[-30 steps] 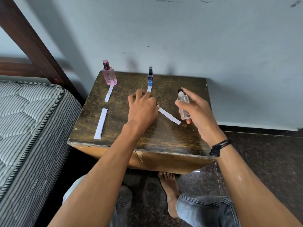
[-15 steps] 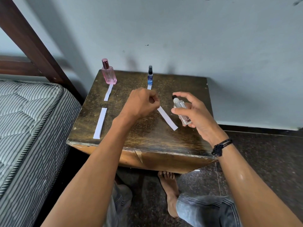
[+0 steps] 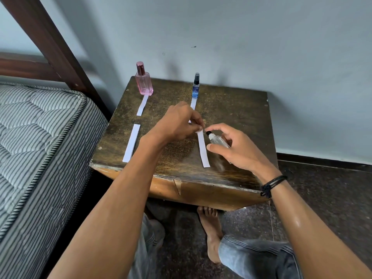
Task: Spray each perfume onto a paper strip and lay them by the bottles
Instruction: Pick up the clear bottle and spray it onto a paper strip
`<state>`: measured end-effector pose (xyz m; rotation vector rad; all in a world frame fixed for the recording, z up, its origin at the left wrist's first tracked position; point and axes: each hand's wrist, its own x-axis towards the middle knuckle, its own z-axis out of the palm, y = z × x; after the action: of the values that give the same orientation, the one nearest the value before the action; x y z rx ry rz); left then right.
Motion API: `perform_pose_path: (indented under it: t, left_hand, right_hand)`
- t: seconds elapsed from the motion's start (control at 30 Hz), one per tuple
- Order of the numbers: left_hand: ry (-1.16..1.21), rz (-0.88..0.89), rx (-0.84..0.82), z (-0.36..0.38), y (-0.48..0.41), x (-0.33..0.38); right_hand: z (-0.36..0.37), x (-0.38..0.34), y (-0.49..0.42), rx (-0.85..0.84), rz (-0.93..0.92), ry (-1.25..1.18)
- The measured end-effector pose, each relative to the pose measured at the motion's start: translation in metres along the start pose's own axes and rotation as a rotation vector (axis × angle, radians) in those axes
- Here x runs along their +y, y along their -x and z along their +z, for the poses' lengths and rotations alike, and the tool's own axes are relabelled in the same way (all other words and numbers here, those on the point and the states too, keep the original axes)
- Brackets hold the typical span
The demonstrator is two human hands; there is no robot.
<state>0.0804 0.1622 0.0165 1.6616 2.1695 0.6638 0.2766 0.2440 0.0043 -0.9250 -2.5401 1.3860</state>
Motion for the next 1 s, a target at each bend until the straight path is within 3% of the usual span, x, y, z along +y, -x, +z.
perform_pose_path:
  t: [0.47,1.0]
  left_hand:
    - [-0.04,-0.001,-0.016,0.004,-0.002,-0.008]
    - [-0.055,-0.007,-0.011,0.004,-0.004,-0.008]
  right_hand:
    - [0.015,-0.002,0.002,0.076,-0.125,0.435]
    - [0.019,-0.003,0.001,0.093,-0.141,0.49]
